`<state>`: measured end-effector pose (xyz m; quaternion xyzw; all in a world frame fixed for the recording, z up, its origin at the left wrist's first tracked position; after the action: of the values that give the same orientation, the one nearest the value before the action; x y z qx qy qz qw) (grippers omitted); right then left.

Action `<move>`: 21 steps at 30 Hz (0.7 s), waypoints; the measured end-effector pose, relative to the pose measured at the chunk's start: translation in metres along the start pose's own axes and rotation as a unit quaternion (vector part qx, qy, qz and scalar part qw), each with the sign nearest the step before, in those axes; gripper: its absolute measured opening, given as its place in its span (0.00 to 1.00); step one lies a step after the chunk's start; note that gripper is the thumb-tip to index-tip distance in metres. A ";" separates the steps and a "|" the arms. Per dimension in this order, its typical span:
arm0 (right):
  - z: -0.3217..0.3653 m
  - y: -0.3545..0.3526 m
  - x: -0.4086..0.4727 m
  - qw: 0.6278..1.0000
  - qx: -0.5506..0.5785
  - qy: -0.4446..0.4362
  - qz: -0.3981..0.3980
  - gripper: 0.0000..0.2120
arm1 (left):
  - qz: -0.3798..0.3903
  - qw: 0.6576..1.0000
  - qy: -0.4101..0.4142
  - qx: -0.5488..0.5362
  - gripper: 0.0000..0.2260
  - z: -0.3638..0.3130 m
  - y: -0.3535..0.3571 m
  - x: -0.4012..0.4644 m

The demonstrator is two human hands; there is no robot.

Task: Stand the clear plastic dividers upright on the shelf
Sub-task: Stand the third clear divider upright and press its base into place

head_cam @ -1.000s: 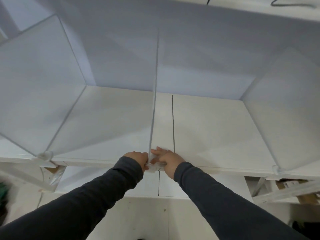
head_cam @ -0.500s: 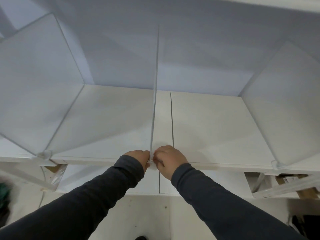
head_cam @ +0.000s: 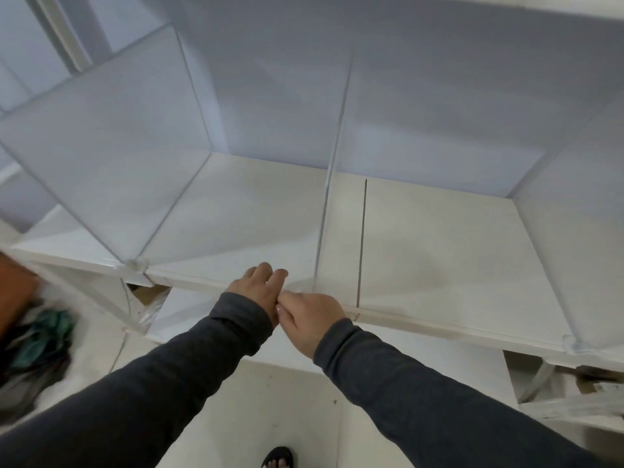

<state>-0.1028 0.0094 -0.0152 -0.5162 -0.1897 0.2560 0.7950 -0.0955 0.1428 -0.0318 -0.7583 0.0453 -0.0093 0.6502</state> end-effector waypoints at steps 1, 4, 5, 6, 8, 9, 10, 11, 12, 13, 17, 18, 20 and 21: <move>0.006 0.001 0.003 1.000 0.009 -0.005 0.002 0.12 | -0.008 1.000 -0.010 0.000 0.24 0.006 -0.002 -0.003; 0.019 0.005 0.013 1.000 0.021 -0.022 0.002 0.10 | -0.033 0.999 -0.041 0.007 0.32 0.022 -0.007 -0.009; 0.023 0.006 0.017 0.999 0.019 -0.030 -0.002 0.10 | -0.035 0.998 -0.050 0.013 0.35 0.028 -0.010 -0.010; 0.026 0.008 0.021 0.999 0.016 -0.038 -0.006 0.10 | -0.034 0.998 -0.056 0.017 0.37 0.034 -0.012 -0.011; 0.030 0.012 0.027 0.999 0.007 -0.046 -0.010 0.10 | -0.032 0.997 -0.066 0.024 0.40 0.043 -0.013 -0.010; 0.032 0.015 0.031 0.999 -0.001 -0.048 -0.011 0.11 | -0.034 0.997 -0.069 0.025 0.41 0.048 -0.013 -0.010; 0.034 0.017 0.035 0.999 -0.009 -0.049 -0.016 0.12 | -0.040 0.996 -0.071 0.023 0.42 0.052 -0.012 -0.009; 0.037 0.019 0.040 0.998 -0.020 -0.050 -0.023 0.13 | -0.048 0.996 -0.070 0.020 0.42 0.058 -0.011 -0.008; 0.037 0.022 0.043 0.998 -0.030 -0.049 -0.028 0.14 | -0.051 0.996 -0.069 0.022 0.42 0.062 -0.009 -0.007; 0.040 0.027 0.049 0.998 -0.041 -0.042 -0.029 0.16 | -0.051 0.996 -0.067 0.024 0.43 0.069 -0.009 -0.007; 0.051 0.041 0.072 0.998 -0.059 -0.007 -0.022 0.22 | -0.041 0.998 -0.040 0.011 0.39 0.100 -0.010 -0.008; 0.055 0.044 0.078 0.998 -0.062 0.001 -0.018 0.23 | -0.047 0.999 -0.023 0.011 0.37 0.109 -0.011 -0.009; 0.065 0.053 0.092 0.998 -0.060 0.014 -0.009 0.25 | -0.056 0.998 0.003 0.007 0.32 0.129 -0.015 -0.010; 0.070 0.057 0.098 0.998 -0.058 0.015 -0.007 0.25 | -0.055 0.998 0.008 0.004 0.29 0.137 -0.017 -0.011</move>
<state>-0.0763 0.1381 -0.0363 -0.5640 -0.1958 0.2308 0.7683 -0.0957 0.2817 -0.0360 -0.7570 0.0085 -0.0518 0.6513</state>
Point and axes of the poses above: each hand's wrist, its own x-axis towards the middle knuckle, its own y-axis out of the palm, z = x × y, the point moved 1 cm from there along x, towards the middle knuckle
